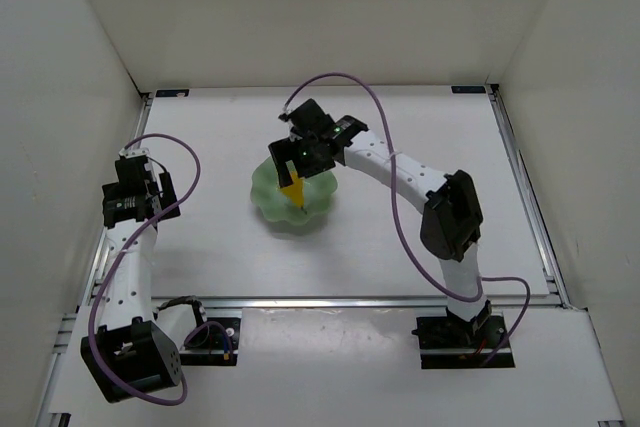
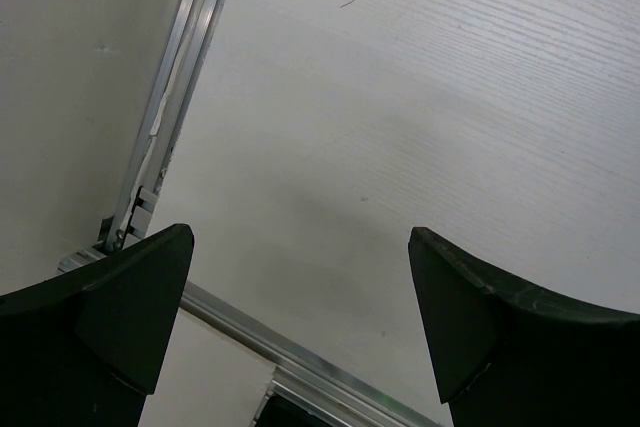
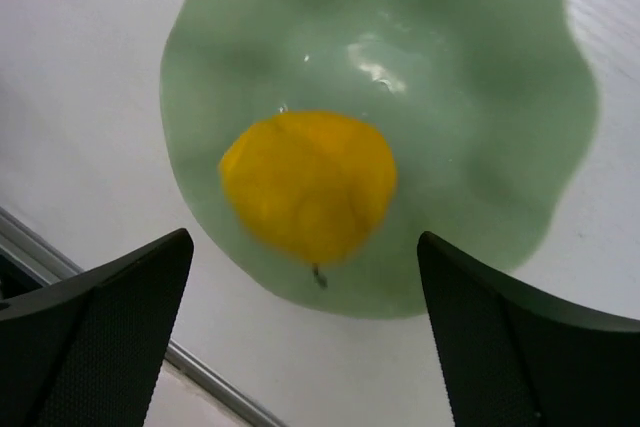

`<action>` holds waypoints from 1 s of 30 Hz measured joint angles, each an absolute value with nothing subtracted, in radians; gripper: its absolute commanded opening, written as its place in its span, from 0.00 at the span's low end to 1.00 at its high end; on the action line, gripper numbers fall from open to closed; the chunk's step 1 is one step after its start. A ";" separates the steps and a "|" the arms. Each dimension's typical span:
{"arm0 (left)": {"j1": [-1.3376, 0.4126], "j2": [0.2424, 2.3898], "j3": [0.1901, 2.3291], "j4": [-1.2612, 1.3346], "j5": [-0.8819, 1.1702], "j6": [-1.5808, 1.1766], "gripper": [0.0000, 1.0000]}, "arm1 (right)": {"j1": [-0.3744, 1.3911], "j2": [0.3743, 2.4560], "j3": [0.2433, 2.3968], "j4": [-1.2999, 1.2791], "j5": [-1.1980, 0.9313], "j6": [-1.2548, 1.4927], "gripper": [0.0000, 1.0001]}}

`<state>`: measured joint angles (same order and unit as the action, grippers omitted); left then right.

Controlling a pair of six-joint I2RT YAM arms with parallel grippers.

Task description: Place and organize the fake fruits in the fruit bowl

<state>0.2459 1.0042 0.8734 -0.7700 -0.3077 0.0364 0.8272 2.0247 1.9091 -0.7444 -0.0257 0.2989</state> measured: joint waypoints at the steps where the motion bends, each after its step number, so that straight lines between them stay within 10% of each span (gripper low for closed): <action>1: 0.246 1.004 0.873 -0.770 -0.307 0.036 1.00 | 0.835 2.040 1.910 -0.746 -0.036 0.290 1.00; 11: 0.246 1.004 0.873 -0.770 -0.304 0.036 1.00 | 0.698 1.805 1.825 -0.759 -0.054 0.288 1.00; 20: 0.246 1.005 0.873 -0.770 -0.295 0.037 1.00 | 0.140 1.275 1.396 -0.756 -0.096 0.316 1.00; 30: 0.246 1.005 0.873 -0.770 -0.286 0.037 1.00 | -0.260 1.210 1.219 -0.855 -0.139 0.279 1.00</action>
<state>0.2459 1.0046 0.8734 -0.7700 -0.2855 0.0368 -0.2600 1.2098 1.2190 -0.8547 -0.1387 0.2787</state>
